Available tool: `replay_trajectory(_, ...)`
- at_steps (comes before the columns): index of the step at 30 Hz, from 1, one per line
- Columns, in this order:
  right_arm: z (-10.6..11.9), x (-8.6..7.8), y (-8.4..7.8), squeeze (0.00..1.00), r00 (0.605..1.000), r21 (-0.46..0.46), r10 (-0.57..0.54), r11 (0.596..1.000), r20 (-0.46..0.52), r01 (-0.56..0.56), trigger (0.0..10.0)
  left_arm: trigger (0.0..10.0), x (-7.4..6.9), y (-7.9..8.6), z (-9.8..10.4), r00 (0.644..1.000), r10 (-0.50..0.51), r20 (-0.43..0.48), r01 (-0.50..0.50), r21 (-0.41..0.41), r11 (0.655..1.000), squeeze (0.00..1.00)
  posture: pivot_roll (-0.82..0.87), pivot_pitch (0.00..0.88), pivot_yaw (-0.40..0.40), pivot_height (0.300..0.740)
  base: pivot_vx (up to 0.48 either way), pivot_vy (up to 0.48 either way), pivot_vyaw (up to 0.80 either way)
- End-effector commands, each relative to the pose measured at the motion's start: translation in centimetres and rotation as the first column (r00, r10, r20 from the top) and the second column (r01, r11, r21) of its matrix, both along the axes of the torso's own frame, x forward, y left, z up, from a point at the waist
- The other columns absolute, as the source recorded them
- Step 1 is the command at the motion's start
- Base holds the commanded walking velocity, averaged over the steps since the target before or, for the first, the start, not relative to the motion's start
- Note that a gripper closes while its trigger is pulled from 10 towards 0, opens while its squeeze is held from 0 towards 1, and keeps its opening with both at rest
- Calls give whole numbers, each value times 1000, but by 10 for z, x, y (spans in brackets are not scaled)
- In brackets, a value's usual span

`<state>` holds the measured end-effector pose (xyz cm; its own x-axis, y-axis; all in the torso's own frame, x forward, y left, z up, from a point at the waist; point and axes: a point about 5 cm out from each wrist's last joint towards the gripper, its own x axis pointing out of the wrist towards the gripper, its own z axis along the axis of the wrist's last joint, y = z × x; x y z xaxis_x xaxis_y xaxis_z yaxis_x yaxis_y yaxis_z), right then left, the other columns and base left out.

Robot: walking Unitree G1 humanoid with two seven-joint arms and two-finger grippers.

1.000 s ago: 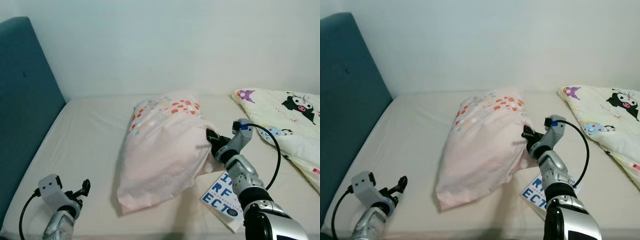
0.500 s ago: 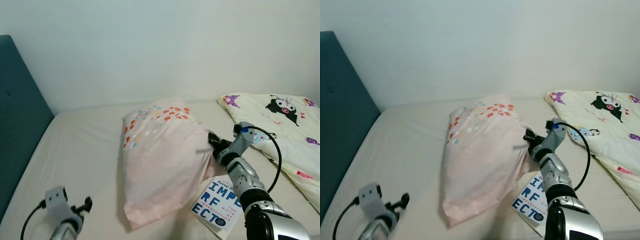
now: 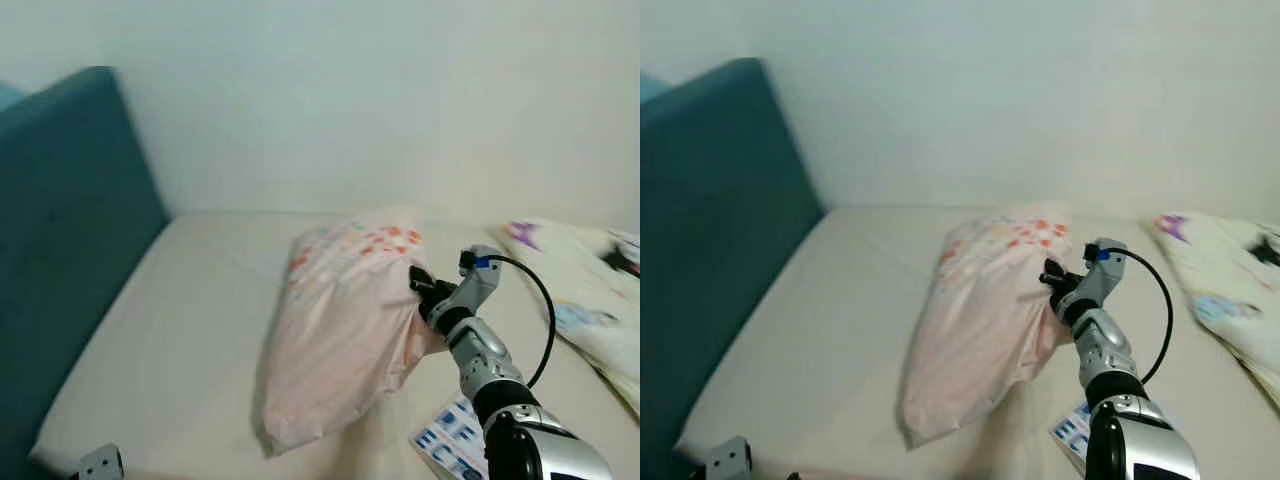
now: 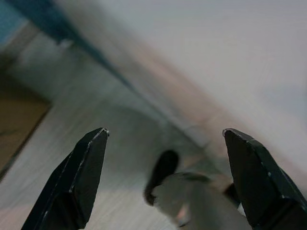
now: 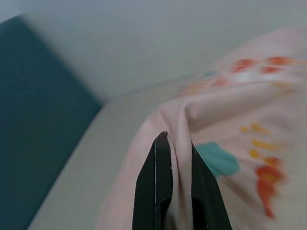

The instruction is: Clean up the room

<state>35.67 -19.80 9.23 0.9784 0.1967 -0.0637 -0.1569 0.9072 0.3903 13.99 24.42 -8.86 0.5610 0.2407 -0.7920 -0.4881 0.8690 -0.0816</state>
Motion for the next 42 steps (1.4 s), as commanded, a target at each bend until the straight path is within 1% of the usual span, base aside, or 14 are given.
replay_trajectory(1, 13, 7, 5, 0, 998, -27, 36, 999, 56, -35, 10000, 10000, -14, 0, -6, 997, -18, -69, 19, 5, 1000, 0, 26, 0, -32, 736, 0, 0, 738)
replay_trajectory(3, 12, 7, 10, 0, 996, -63, 72, 996, 45, -69, 10000, 10000, -17, -1, -7, 997, -14, -80, 14, 5, 1000, 0, 34, 0, -42, 736, 0, 0, 741)
replay_trajectory(7, 8, 6, 16, 0, 994, -89, 109, 990, 28, -106, 10000, 10000, -17, -1, -7, 997, -11, -82, 12, 4, 1000, 0, 36, 0, -44, 736, 0, 0, 741)
replay_trajectory(9, 3, 4, 23, 0, 989, -121, 145, 982, 4, -143, 10000, 10000, -18, -1, -7, 997, -11, -82, 11, 5, 1000, 0, 37, 0, -45, 736, 0, 0, 738)
replay_trajectory(13, -1, 2, 27, 0, 987, -134, 160, 978, -9, -160, 10000, 10000, -18, -1, -7, 996, -11, -84, 12, 6, 1000, 0, 37, 0, -45, 736, 0, 0, 738)
replay_trajectory(16, -10, -2, 35, 0, 981, -150, 189, 970, -45, -194, 10000, 10000, -17, -2, -7, 997, -18, -81, 18, 7, 1000, 0, 40, 0, -46, 736, 0, 0, 742)
replay_trajectory(19, -15, -5, 38, 0, 978, -155, 197, 967, -64, -204, 10000, 10000, -16, -2, -7, 997, -25, -75, 26, 5, 1000, 0, 37, 0, -44, 736, 0, 0, 737)
replay_trajectory(22, -19, -7, 38, 0, 978, -157, 197, 966, -75, -206, 10000, 10000, -13, -3, -6, 997, -32, -64, 32, 1, 999, 0, 37, 0, -44, 736, 0, 0, 731)
replay_trajectory(24, -22, -9, 37, 0, 979, -161, 184, 967, -88, -196, 10000, 10000, -6, -5, -4, 998, -41, -40, 40, -8, 999, 0, 37, 0, -44, 736, 0, 0, 731)
replay_trajectory(25, -22, -9, 37, 0, 979, -161, 184, 967, -88, -196, 10000, 10000, -6, -5, -4, 998, -41, -40, 40, -8, 999, 0, 37, 0, -44, 736, 0, 0, 731)
replay_trajectory(28, -24, -10, 33, 0, 982, -159, 162, 972, -96, -176, 10000, 10000, 2, -7, -2, 998, -55, -19, 55, -12, 998, 0, 32, 0, -37, 736, 0, 0, 719)
replay_trajectory(31, -26, -11, 35, 0, 978, -175, 179, 965, -105, -195, 10000, 10000, 10, -8, 1, 998, -65, 2, 65, -14, 998, 0, 32, 0, -37, 736, 0, 0, 712)
replay_trajectory(38, -28, -12, 37, 0, 975, -182, 191, 961, -112, -210, 10000, 10000, 16, -12, 3, 996, -90, 18, 90, -23, 996, 0, 29, 0, -36, 736, 0, 0, 712)
replay_trajectory(42, -27, -12, 36, 0, 975, -185, 190, 960, -112, -208, 10000, 10000, 17, -13, 3, 995, -98, 20, 99, -26, 995, 0, 28, 0, -37, 736, 0, 0, 712)
